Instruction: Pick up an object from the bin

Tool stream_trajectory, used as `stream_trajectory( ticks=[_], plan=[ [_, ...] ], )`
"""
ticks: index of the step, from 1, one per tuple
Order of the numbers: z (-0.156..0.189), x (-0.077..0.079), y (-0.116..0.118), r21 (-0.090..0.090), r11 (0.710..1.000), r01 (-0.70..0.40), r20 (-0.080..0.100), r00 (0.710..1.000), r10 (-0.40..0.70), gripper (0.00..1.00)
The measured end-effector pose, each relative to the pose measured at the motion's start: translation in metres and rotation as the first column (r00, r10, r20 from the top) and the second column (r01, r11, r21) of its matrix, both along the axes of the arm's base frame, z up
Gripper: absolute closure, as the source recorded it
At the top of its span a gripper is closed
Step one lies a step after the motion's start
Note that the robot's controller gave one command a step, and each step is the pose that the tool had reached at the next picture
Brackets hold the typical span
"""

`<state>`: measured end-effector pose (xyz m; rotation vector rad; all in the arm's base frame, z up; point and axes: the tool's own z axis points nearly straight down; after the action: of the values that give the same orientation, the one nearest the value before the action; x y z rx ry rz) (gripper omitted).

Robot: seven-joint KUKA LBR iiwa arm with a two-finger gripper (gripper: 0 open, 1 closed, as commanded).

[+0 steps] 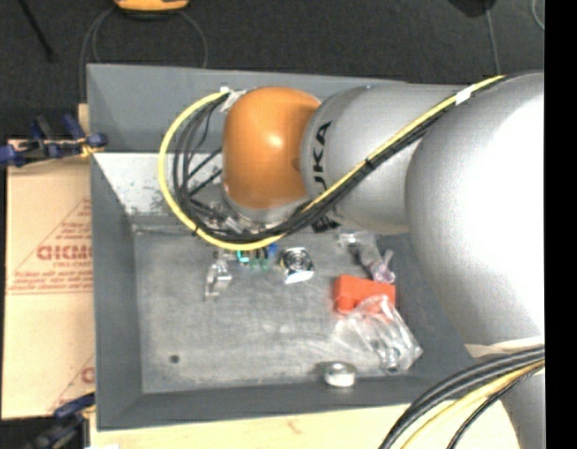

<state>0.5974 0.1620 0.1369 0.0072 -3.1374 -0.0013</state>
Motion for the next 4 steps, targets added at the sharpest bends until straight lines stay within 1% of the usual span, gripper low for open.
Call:
stream_trajectory(
  ticks=[1, 2, 3, 4],
  plan=[
    [-0.055, 0.031, -0.063, 0.001, 0.996, -0.093, 0.013, 0.996, 0.093, 0.0],
    [-0.034, 0.042, -0.118, -0.002, 1.0, -0.03, 0.012, 0.999, 0.03, 0.0],
    [-0.035, 0.052, -0.107, 0.001, 1.0, 0.001, 0.011, 1.0, -0.001, 0.0],
    [-0.06, 0.053, -0.109, 0.003, 0.998, 0.07, 0.007, 0.997, -0.07, 0.0]
  ],
)
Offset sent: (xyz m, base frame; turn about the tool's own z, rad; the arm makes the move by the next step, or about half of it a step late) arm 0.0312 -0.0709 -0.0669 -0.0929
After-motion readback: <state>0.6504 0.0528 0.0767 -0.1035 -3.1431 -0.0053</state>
